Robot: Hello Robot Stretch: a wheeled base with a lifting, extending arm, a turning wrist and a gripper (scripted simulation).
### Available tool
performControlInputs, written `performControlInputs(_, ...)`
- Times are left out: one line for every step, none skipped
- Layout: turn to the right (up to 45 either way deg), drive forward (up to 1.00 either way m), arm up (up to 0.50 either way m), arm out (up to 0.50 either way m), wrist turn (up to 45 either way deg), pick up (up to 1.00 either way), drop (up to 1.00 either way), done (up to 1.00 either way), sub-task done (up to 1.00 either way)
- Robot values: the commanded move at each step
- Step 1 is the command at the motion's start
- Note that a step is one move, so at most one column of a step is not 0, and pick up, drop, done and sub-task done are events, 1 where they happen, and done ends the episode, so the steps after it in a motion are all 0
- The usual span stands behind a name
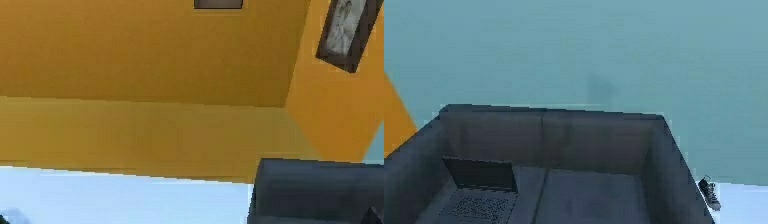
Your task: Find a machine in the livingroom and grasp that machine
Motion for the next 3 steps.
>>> performControlInputs(-33.0,0.0,0.0,0.0,0.0,0.0,0.0,0.0,0.0)
performControlInputs(0.0,0.0,0.5,0.0,0.0,0.0,0.0,0.0,0.0)
performControlInputs(0.0,0.0,0.0,0.24,0.0,0.0,0.0,0.0,0.0)
